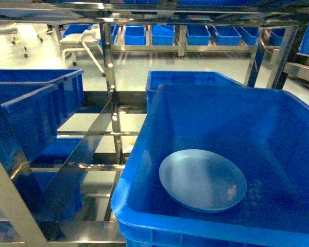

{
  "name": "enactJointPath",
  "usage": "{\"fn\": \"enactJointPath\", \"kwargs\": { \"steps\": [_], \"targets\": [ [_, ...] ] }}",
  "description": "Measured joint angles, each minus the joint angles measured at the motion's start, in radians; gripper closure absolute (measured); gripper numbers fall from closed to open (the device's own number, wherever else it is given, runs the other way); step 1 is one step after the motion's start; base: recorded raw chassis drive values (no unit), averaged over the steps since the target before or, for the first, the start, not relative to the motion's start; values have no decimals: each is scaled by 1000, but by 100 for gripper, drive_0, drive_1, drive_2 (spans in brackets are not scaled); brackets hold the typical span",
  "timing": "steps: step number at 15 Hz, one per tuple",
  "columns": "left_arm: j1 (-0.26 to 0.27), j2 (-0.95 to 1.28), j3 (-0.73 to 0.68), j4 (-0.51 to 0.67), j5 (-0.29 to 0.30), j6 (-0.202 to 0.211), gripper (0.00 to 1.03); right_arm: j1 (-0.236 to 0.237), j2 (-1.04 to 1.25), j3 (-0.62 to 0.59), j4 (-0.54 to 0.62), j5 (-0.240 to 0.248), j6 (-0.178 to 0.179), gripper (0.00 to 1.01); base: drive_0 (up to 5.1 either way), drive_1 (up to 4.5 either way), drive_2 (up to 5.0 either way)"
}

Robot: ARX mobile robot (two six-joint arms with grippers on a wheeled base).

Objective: Place blue tray on left shelf second layer neatly

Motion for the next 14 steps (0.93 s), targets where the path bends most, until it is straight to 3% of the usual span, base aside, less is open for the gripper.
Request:
{"fn": "enactJointPath", "kwargs": {
  "steps": [1, 2, 3, 5, 6, 8, 9, 11, 14],
  "targets": [
    [0, 0, 0, 0, 0, 0, 5, -40, -8, -5, 0, -23, -2, 99, 0, 0, 0],
    [0, 0, 0, 0, -1, 0, 5, -50, -37, -25, -11, -39, -2, 99, 0, 0, 0],
    [0, 0, 0, 0, 0, 0, 5, -46, -168, -48, -155, -37, -1, 99, 0, 0, 0],
    [0, 0, 0, 0, -1, 0, 5, -46, -258, -84, -171, -37, -2, 99, 0, 0, 0],
    [0, 0, 0, -1, 0, 0, 5, -46, -258, -84, -170, -37, -2, 84, 0, 0, 0],
    [0, 0, 0, 0, 0, 0, 5, -46, -258, -84, -171, -37, -2, 33, 0, 0, 0],
    [0, 0, 0, 0, 0, 0, 5, -46, -258, -84, -171, -37, -2, 18, 0, 0, 0],
    [0, 0, 0, 0, 0, 0, 5, -46, -258, -84, -171, -37, -2, 3, 0, 0, 0],
    [0, 0, 0, 0, 0, 0, 5, -46, -258, -84, -171, -37, -2, 3, 0, 0, 0]
  ]
}}
